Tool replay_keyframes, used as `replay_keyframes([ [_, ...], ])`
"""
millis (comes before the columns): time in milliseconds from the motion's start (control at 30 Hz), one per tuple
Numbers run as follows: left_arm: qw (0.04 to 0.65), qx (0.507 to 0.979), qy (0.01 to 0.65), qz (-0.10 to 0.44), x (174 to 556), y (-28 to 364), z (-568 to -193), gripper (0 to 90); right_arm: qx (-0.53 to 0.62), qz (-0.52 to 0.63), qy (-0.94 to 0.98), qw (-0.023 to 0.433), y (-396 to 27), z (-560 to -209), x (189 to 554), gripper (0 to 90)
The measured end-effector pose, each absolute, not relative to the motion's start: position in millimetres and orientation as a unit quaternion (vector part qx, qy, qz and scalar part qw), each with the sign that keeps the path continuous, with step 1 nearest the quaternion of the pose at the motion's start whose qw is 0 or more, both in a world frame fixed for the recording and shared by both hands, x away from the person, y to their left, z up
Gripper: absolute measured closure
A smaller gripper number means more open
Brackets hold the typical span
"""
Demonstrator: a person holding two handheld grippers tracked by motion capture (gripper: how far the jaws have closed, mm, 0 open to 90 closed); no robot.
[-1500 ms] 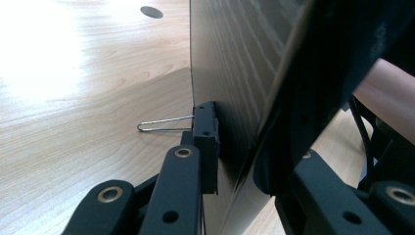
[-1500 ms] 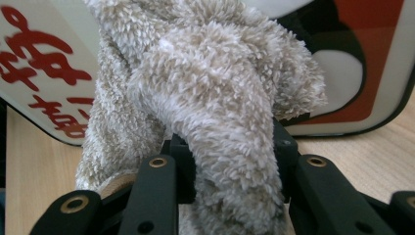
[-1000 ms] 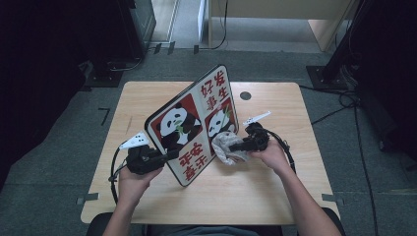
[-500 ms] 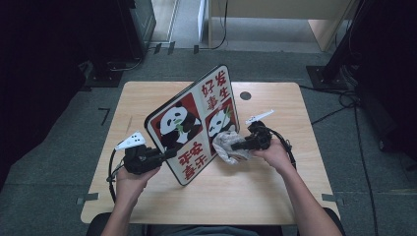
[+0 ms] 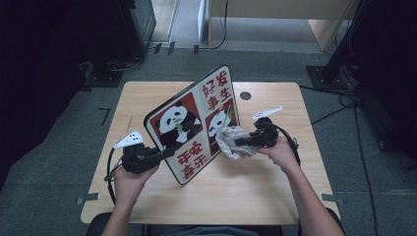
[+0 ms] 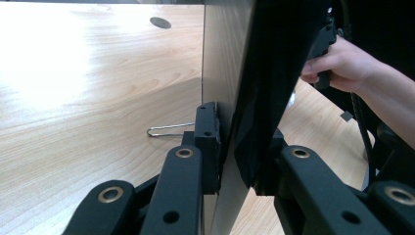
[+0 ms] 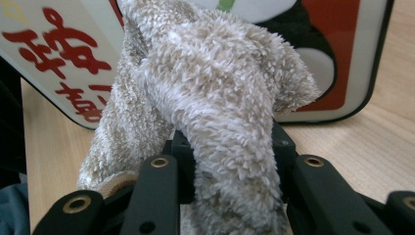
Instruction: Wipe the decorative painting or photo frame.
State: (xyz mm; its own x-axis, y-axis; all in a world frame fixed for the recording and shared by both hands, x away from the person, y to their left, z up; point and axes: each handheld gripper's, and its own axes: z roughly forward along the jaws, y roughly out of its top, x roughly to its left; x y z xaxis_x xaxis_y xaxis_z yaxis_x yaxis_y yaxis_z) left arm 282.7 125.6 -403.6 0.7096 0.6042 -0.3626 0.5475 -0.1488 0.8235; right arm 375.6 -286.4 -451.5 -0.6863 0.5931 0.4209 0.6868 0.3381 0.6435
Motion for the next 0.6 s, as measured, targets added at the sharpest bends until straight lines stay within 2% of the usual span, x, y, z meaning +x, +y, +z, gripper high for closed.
replay_keyframes([
  [600,0.524,0.763,0.378,0.028,282.4,125.1,-402.0,78.1,-0.383,-0.429,-0.817,0.037,-285.7,-396.8,392.3,67.3],
])
